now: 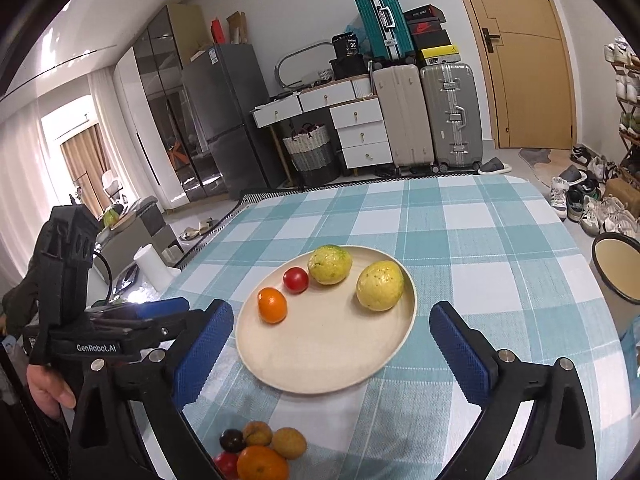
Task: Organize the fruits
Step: 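Open both tools and withdraw them from the plate, then move both tools back toward the remaining fruit cluster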
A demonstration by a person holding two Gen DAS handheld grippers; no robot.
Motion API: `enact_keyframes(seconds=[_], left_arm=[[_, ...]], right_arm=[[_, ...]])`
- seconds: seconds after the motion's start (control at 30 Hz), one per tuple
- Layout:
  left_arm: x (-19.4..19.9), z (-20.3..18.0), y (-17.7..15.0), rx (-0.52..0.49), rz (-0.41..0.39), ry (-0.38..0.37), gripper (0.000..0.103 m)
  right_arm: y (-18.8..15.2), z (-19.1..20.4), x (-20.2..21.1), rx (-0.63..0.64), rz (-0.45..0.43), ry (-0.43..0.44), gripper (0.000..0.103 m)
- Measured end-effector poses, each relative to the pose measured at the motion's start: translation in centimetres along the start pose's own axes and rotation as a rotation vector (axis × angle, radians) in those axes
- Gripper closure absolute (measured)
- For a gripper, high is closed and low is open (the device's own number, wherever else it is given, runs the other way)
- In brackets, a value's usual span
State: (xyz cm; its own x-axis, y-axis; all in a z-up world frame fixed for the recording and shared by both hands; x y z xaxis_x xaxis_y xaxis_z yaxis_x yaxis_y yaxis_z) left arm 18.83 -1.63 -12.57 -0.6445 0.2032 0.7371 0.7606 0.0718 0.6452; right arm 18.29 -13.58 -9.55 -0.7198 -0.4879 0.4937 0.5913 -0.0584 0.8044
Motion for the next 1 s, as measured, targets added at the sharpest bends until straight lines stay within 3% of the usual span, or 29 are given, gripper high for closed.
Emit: enact_keyframes(seconds=[0.33,0.8,1.0], left_arm=[[0.9,-0.7,-3.6,-0.007,0.013,0.004,0.004],[2.7,-3.0,-8.1,-0.09,0.014,0.008,0.001],[2.6,-3.0,-9.7,-0.071,0.062,-0.008,0.001]], right_arm=[[-2.7,0.2,0.9,-0.016,0.043,-0.02,0.0],[-5.0,1.2,3.2,-0.034,0.021,-0.024,0.0],[-5.8,1.3,3.9,-0.039,0.022,-0.032,0.0]])
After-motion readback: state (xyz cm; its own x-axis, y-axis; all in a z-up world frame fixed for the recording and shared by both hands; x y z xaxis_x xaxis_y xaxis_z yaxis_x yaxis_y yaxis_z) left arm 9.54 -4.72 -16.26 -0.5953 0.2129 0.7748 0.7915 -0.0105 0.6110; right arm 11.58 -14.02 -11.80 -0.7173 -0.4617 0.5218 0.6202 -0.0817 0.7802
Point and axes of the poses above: each gripper's, at about its wrist camera, not at the fingertips, and x roughly against the way its jaws point, z to its left, y to its top, the point moved 10 cm from there along -x, roughly the way its jaws point, and after that the axes turned 7 degrees about y, right-handed, at the moved point
